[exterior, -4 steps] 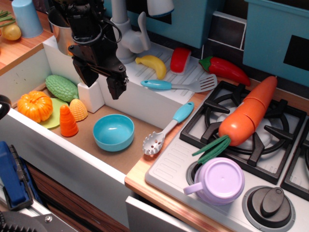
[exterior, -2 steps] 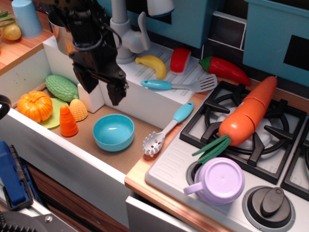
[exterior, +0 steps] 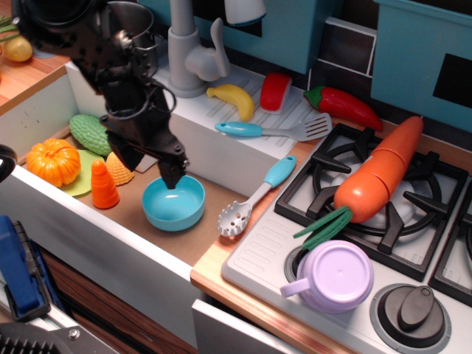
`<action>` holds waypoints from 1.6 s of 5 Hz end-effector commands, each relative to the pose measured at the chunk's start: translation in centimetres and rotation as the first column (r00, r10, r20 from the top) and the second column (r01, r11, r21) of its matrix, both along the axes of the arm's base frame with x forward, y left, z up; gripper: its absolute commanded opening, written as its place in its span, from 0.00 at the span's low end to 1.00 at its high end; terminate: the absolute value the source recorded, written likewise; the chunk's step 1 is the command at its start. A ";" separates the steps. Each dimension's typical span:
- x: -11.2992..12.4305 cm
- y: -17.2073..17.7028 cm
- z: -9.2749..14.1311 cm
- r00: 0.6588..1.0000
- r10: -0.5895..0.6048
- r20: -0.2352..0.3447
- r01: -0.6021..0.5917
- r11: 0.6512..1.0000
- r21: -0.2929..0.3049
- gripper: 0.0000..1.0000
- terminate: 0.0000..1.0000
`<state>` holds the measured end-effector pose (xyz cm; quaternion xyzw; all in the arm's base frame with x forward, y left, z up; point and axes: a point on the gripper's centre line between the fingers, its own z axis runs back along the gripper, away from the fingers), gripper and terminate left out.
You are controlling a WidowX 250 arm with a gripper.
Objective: Lift bowl
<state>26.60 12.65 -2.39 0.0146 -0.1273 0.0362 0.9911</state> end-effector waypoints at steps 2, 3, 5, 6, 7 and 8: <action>-0.3 2.3 -2.0 0.999 -0.040 0.034 0.039 0.999 0.014 1.00 0.00; -0.2 2.9 -3.0 0.997 -0.057 0.045 0.057 0.998 0.002 1.00 0.00; 1.5 4.1 -3.5 0.996 -0.069 0.063 0.071 0.997 -0.023 1.00 0.00; 2.2 4.2 -3.9 0.996 -0.053 0.073 0.057 0.997 -0.046 0.00 0.00; 2.5 3.9 -4.0 0.996 -0.044 0.081 0.049 0.997 -0.058 0.00 0.00; 2.7 2.9 -3.5 0.997 -0.022 0.080 0.027 0.998 -0.059 0.00 0.00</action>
